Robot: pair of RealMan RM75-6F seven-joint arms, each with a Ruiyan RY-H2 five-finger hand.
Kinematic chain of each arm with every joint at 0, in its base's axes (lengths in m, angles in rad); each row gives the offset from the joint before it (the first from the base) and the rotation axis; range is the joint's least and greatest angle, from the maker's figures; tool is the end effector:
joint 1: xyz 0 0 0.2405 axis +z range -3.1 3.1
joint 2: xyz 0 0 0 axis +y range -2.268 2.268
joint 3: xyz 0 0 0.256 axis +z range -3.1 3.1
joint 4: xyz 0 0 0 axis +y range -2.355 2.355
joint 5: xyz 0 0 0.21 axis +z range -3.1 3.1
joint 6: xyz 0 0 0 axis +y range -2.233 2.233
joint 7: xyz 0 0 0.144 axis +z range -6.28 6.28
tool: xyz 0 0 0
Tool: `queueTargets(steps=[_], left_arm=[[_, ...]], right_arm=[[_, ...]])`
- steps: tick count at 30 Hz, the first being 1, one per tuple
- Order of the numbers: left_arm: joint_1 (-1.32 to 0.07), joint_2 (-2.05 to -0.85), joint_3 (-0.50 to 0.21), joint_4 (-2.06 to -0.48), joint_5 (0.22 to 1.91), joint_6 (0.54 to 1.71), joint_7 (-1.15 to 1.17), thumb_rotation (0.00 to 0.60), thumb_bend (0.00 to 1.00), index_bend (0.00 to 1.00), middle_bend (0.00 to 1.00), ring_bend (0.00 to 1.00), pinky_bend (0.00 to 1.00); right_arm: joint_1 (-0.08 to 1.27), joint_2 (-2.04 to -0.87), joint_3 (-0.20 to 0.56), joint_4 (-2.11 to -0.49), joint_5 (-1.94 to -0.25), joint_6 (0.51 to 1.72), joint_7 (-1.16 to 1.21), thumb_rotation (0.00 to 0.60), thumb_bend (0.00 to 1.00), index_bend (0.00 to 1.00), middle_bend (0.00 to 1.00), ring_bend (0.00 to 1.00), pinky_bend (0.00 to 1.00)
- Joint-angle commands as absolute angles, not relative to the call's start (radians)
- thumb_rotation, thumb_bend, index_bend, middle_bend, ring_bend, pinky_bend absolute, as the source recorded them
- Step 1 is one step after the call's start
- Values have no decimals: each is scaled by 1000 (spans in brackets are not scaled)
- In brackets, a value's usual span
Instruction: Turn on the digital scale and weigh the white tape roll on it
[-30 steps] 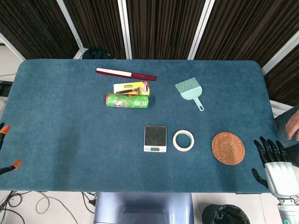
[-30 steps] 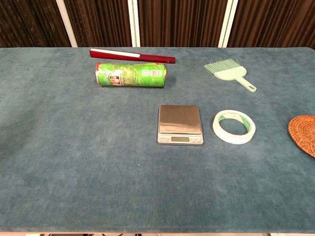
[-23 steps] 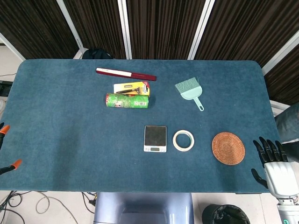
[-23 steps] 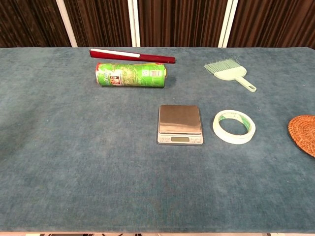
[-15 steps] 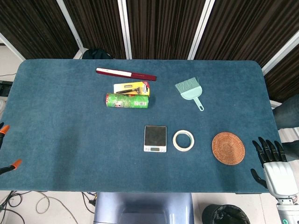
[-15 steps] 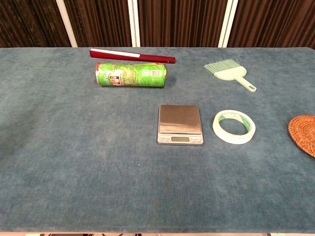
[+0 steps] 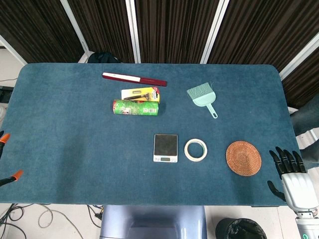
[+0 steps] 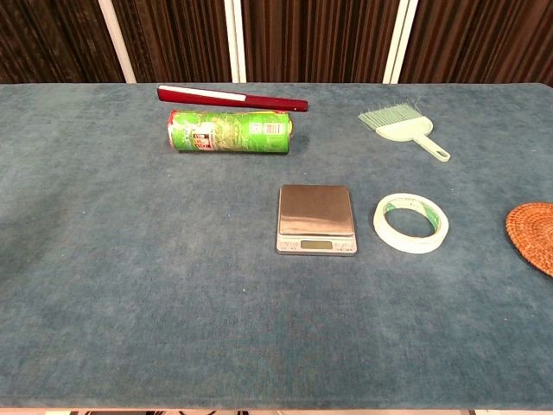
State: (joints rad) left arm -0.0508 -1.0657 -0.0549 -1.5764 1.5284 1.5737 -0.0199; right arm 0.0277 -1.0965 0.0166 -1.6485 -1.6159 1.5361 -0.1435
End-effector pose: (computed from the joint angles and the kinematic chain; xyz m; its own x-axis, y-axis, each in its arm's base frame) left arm -0.3175 0.1715 0.1905 0.4571 -0.0819 0.8856 0.8884 -0.0043 -0.4590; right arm -0.2995 -0.1557 0.1588 0.5155 0.0030 0.8569 -0.8545 -0.0722 0.5144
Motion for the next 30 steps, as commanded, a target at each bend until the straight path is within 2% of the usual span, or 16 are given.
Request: queueTargets(steps=[1,6,10,14,18,22,24,26,30], left_arm=[[-48,-1065,-58,-1577,1526,1580,-23,600,28,0,0,0,0],[-47,-1065,-58,-1577,1527,1583,-24,600,28,0,0,0,0],[-48,-1071,-57,-1578,1527,1581,-13,600,28,0,0,0,0],[-49,-1076,-57,-1578,1526,1578,-3,600,29,0,0,0,0],[-49,-1078,-58,-1579,1524,1578,3,600,29,0,0,0,0],[-49,-1079,-57,-1580,1523,1576,9,600,28,0,0,0,0],[-49,-1080,-57,-1581,1523,1575,11,600,28,0,0,0,0],[-49,-1081,-57,-1580,1522,1574,15,600,29,0,0,0,0],[-51,-1084,-57,-1580,1519,1570,23,600,29,0,0,0,0]], right_arm=[[59,-1078,-7,-1646,-1647,1479,-41,600,362,6,49,66,36],[169,-1037,-11,-1597,-1708,1354,151,600,363,6,48,92,36],[260,-1047,26,-1528,-1743,1296,199,600,363,6,61,169,58],[340,-1091,57,-1459,-1789,1270,220,600,365,6,163,282,119],[409,-1134,53,-1399,-1839,1223,234,600,412,6,299,397,177],[471,-1203,58,-1349,-1876,1188,217,600,510,6,515,578,314],[488,-1239,61,-1323,-1886,1189,210,600,567,6,611,660,435],[513,-1284,58,-1292,-1907,1185,199,600,626,6,701,741,605],[557,-1342,51,-1249,-1931,1161,173,600,748,6,781,816,737]])
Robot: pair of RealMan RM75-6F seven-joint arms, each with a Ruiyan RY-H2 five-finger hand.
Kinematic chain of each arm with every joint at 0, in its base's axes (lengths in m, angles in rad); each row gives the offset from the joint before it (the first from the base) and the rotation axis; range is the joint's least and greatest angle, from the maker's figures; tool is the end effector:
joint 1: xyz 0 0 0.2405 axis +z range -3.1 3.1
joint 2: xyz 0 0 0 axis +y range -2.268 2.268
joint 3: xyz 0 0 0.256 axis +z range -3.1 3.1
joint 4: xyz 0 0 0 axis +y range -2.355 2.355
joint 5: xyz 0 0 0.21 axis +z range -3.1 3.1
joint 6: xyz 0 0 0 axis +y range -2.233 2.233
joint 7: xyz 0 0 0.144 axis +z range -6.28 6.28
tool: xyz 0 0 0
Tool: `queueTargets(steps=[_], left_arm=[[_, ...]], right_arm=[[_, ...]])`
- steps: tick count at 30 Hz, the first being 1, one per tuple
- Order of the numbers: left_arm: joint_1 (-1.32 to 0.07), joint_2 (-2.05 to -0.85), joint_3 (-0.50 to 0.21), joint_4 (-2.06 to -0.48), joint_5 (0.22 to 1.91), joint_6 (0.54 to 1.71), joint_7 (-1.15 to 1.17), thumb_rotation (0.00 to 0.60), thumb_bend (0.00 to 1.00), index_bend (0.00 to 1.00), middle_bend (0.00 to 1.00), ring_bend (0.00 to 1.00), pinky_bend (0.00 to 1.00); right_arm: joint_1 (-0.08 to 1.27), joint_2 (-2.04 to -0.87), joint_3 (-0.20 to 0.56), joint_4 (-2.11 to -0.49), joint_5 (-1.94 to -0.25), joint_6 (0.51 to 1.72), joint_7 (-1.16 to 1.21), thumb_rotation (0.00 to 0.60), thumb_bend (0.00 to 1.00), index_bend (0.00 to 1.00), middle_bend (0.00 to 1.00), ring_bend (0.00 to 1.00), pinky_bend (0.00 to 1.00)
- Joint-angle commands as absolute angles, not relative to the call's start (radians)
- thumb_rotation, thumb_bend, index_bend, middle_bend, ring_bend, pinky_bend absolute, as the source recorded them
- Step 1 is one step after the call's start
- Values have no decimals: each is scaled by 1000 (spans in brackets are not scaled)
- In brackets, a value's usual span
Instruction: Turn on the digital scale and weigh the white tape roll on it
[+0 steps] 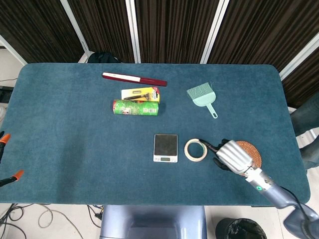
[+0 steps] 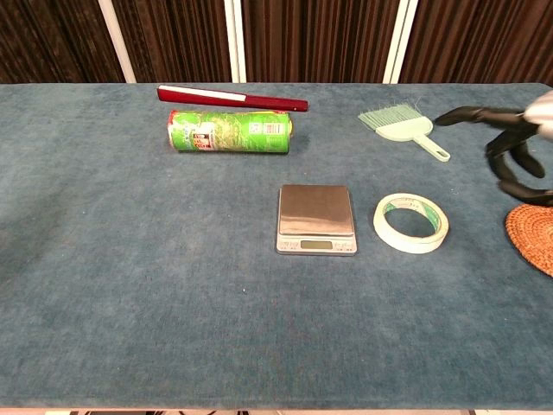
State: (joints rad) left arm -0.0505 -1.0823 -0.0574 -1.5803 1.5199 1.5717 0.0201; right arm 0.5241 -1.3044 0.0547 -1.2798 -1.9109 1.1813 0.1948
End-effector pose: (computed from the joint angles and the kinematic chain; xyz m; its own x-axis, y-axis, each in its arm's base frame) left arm -0.3170 0.1718 0.1854 0.4744 -0.0813 0.8766 0.8797 0.0070 -0.4754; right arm -0.2307 -0.2950 0.0668 0.5613 -0.0991 0.8217 -0.6502 -0.6670 0.3637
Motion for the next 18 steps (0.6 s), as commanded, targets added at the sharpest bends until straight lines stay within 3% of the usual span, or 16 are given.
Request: queueTargets(steps=[1,18], left_arm=[[-52,-1085,-57,-1580,1519,1569,26,600,29,0,0,0,0],[-57,-1099,-56,-1579,1514,1556,63,600,29,0,0,0,0]], right_arm=[[568,-1357,52,-1241,-1931,1151,168,600,768,6,789,827,757],[713,-1450,30,-1221,-1952,1034,97,600,784,6,791,835,847]])
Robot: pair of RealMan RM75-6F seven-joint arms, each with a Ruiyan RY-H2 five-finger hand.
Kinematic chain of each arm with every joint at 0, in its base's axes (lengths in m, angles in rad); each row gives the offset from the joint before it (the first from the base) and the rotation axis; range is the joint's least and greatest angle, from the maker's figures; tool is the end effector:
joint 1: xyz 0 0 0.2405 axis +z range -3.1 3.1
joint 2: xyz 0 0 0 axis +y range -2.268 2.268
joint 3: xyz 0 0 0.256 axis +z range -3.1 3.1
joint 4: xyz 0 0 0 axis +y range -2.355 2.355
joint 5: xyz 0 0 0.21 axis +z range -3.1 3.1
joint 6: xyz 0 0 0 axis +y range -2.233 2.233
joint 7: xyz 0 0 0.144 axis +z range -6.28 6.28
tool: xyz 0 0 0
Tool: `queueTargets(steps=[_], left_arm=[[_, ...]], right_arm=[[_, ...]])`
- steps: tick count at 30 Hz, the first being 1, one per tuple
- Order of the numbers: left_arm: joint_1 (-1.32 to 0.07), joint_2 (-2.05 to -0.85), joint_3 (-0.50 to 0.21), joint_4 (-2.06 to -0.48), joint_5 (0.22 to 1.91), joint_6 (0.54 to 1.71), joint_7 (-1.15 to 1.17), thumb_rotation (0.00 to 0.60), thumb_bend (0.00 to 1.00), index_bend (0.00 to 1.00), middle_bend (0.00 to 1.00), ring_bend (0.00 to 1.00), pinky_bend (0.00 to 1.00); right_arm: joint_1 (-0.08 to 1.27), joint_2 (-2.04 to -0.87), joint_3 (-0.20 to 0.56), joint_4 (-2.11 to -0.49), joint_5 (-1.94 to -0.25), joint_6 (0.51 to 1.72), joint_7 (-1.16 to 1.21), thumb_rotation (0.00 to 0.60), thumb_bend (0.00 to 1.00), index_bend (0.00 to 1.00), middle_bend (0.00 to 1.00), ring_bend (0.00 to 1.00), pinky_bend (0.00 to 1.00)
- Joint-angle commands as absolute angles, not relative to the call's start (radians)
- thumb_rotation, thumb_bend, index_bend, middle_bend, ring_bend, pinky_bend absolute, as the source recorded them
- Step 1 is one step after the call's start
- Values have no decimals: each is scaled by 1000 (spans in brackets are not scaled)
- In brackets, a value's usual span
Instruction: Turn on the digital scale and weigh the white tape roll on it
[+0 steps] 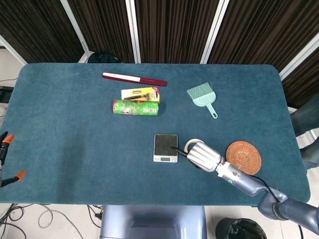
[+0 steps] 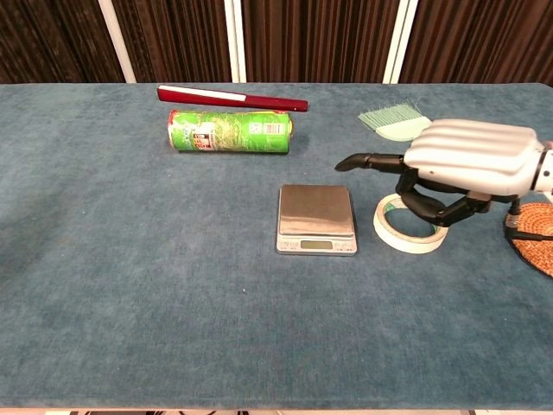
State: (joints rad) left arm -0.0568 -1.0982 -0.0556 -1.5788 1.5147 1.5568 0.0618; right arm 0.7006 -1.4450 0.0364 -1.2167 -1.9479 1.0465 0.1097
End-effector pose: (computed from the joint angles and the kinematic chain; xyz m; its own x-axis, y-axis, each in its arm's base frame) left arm -0.3170 0.1736 0.1785 0.4984 -0.0665 0.8644 0.8666 0.0088 -0.4989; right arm -0.1809 -0.3174 0.0056 0.6664 -0.0584 0.7433 -0.4753 -0.8014 0.3631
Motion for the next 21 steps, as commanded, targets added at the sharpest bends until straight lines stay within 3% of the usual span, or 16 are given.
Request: queueTargets(steps=[1,13,18,21], left_arm=[[-57,-1100,-56,-1579,1513,1555,64,600,29,0,0,0,0],[-56,-1099,-59,-1578,1510,1559,58,600,29,0,0,0,0],[-56,-1098,-60,-1577,1508,1559,54,600,29,0,0,0,0],[-56,-1096,-61,-1576,1507,1559,50,600,29,0,0,0,0]], right_arm=[[722,-1452,27,-1222,-1955,1026,87,600,783,6,791,835,851],[807,-1455,8,-1292,-1920,861,-3,600,783,13,791,835,898],[827,-1448,11,-1330,-1876,790,-21,600,784,52,791,835,795],[835,-1446,17,-1351,-1838,749,-34,600,783,58,791,835,795]])
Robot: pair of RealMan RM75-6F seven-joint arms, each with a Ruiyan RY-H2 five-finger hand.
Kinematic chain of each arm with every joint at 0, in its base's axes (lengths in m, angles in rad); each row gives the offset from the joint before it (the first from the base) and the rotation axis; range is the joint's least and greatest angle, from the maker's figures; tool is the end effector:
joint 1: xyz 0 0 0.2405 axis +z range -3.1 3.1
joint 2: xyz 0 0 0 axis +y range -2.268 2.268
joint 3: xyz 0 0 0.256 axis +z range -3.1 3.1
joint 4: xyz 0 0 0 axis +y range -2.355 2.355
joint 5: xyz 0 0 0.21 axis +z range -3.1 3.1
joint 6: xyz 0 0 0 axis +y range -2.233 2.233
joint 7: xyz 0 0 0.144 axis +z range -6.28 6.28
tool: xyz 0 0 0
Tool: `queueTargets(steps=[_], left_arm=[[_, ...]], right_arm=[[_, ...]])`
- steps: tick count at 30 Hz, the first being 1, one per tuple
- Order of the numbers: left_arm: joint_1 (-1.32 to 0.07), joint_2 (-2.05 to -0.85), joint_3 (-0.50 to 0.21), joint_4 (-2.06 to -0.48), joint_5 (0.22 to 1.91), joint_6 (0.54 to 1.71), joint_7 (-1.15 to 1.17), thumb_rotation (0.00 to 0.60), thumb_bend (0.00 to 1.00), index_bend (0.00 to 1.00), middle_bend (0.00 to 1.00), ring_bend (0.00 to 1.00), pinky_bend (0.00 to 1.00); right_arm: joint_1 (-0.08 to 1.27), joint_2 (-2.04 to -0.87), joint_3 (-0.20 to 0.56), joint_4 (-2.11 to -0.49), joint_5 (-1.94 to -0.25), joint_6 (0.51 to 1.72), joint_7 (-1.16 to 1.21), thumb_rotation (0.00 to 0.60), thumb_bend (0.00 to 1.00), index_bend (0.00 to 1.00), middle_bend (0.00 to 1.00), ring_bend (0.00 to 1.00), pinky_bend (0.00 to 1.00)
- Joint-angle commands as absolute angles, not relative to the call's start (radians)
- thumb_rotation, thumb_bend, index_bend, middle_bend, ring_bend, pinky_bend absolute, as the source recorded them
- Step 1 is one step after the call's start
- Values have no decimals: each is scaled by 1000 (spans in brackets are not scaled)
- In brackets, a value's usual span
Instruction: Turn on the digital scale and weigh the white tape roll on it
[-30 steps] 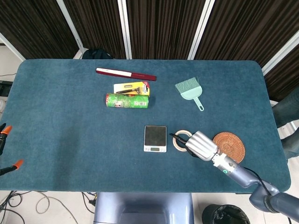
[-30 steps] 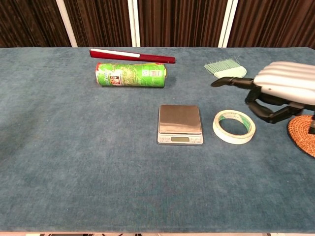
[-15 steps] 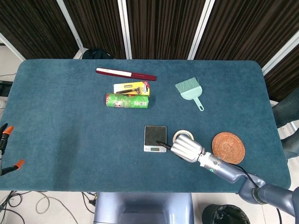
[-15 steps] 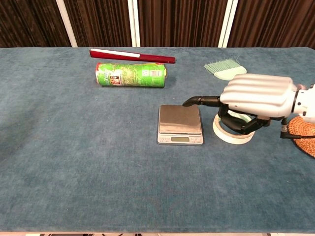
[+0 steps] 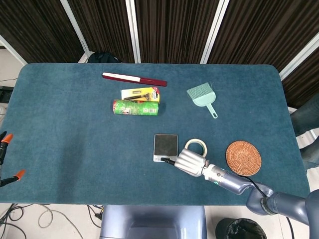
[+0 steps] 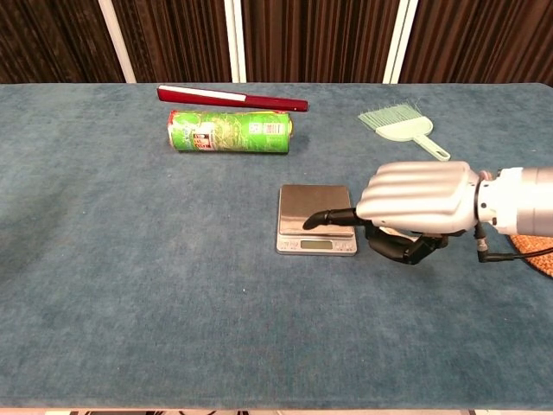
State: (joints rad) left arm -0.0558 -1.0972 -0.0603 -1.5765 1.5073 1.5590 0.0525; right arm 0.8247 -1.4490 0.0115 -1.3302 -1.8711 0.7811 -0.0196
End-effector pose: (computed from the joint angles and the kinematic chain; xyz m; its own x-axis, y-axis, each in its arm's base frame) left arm -0.3181 0.1742 0.1805 0.4927 -0.0727 0.8671 0.8699 0.0170 -0.4929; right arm -0.1548 -0.3154 -0.0299 0.8037 -0.1105 0.5847 -0.3750 -0.8569 0.3535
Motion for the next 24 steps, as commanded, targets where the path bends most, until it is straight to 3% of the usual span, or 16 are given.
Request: queueTargets(steps=[1,24], left_arm=[[-56,-1096,-61,-1576,1507,1559,50,600,29,0,0,0,0],[-55,-1094,-64,-1573,1500,1558,40,600,29,0,0,0,0]], right_arm=[[835,-1446,18,-1354,-1832,744,-36,600,783,60,791,834,795],[871,-1480,43,-1397,-1698,663,-184,600,784,85,791,835,795]])
